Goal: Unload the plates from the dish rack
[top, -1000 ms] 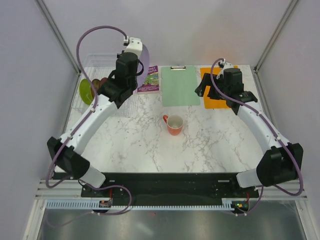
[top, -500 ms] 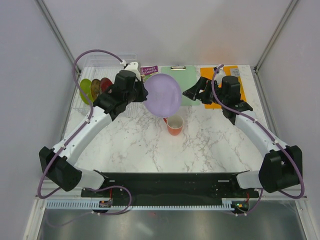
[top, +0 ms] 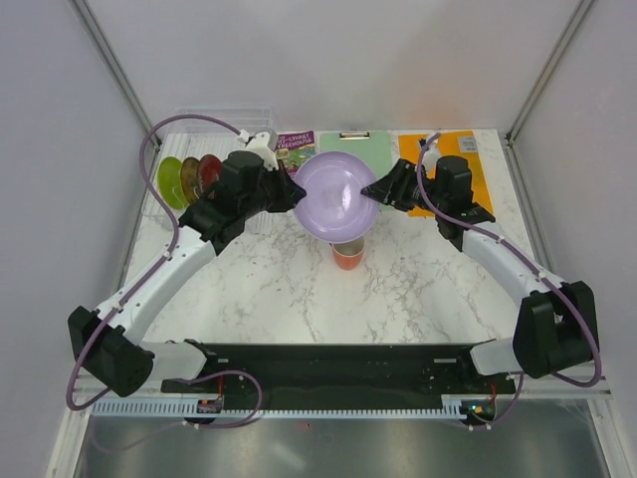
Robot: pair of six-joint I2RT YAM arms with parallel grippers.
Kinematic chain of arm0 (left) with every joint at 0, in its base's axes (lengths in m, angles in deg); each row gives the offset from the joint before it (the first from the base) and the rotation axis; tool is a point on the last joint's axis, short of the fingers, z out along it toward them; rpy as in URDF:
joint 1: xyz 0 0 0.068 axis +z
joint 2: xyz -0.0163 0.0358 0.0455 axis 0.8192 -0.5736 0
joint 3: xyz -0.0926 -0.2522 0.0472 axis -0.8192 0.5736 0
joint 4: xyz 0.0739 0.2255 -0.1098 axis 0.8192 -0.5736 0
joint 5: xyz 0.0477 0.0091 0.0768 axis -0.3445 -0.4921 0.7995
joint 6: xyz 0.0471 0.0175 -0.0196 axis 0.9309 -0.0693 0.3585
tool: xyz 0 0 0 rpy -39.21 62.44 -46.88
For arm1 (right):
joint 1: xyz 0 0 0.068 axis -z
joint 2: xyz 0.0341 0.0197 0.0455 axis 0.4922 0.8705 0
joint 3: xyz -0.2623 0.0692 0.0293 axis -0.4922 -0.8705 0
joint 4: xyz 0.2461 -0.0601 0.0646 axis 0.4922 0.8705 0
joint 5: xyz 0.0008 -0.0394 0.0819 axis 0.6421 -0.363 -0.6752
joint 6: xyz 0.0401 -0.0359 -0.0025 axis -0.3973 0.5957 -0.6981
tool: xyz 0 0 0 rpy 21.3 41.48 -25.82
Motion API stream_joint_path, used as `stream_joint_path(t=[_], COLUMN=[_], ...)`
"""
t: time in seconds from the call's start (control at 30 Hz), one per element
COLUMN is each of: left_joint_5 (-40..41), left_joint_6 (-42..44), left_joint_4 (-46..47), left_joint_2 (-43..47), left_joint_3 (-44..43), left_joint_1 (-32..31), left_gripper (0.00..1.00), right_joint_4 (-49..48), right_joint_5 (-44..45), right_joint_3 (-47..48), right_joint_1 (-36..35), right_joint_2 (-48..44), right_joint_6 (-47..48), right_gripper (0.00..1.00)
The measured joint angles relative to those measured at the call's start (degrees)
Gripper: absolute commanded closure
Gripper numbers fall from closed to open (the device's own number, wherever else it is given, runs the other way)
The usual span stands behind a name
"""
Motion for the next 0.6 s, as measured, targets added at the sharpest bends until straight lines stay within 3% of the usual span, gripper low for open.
stream_joint_path(t=[0.07,0.1,0.13,0.17,0.2,0.23,0.27,0.37,0.6], left_joint_5=[-1.9,-2.49,-2.82,-3.37,-4.61,-5.53,-6.1,-6.45,6.45], left_joint_6=[-0.35,-0.37,-0.35,-0.74,-1.38,-1.46,-1.36,-1.09,1.95], left_joint_4=[1.95,2.86,3.67,4.2,5.01,6.12,6.67,7.34,4.15], left_joint_2=[0.44,0.44,0.44,0.44,0.44,0.44,0.44,0.48,4.83], left_joint_3=[1.2,1.95,2.82,3.58,3.98,4.13,4.15,4.2,9.25], left_joint_1=[0.0,0.02,0.11,0.48,0.96,1.07,0.96,0.22,0.07], left_gripper=[0.97,0.92,0.66,0.49,0.37,0.18,0.11,0.0,0.0], right_joint_4=[-1.53,-2.89,-4.17,-4.81,-5.29,-5.09,-4.9,-0.02,19.28], right_joint_5=[-1.53,-2.89,-4.15,-4.63,-5.29,-5.33,-5.25,-1.16,14.93], right_joint_3=[-0.63,-1.11,-1.4,-1.64,-2.21,-2.71,-2.95,-3.65,-0.28], right_joint_1=[-0.07,-0.07,-0.07,0.02,0.28,0.33,0.37,0.79,10.01], right_joint_2=[0.28,0.33,0.33,0.33,0.33,0.33,0.26,-2.71,-17.92], right_joint_6=[-1.4,-2.19,-2.82,-2.05,-1.49,-2.45,-2.62,-1.62,7.41], right_gripper=[0.82,1.0,1.0,1.0,1.0,1.0,1.0,1.0,1.0])
